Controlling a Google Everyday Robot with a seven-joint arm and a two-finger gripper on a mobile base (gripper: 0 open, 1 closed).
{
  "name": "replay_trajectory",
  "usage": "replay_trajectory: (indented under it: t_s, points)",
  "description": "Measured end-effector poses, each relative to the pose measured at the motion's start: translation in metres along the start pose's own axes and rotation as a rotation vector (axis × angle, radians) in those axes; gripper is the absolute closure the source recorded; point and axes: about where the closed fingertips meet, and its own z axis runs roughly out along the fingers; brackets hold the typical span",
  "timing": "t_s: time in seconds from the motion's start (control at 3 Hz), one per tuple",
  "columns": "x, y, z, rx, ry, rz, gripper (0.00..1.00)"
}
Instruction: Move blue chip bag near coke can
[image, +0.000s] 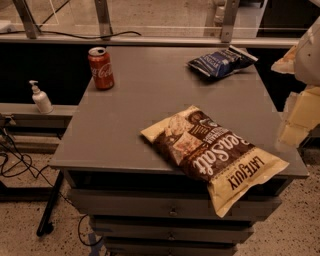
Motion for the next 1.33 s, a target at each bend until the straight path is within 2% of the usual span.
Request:
replay_trajectory:
  t_s: [0.33,0.67,1.0,1.33]
  points:
    - [0.0,0.0,0.0,0.0,0.0,0.0,0.0]
    - [-0.003,-0.019,0.006,0.059,-0.045,-0.001,0.0]
    - [-0.016,-0.077,0.024,0.193,-0.12,-0.017,0.0]
    - [-0.036,-0.144,0.039,0.339,-0.167,-0.049,0.0]
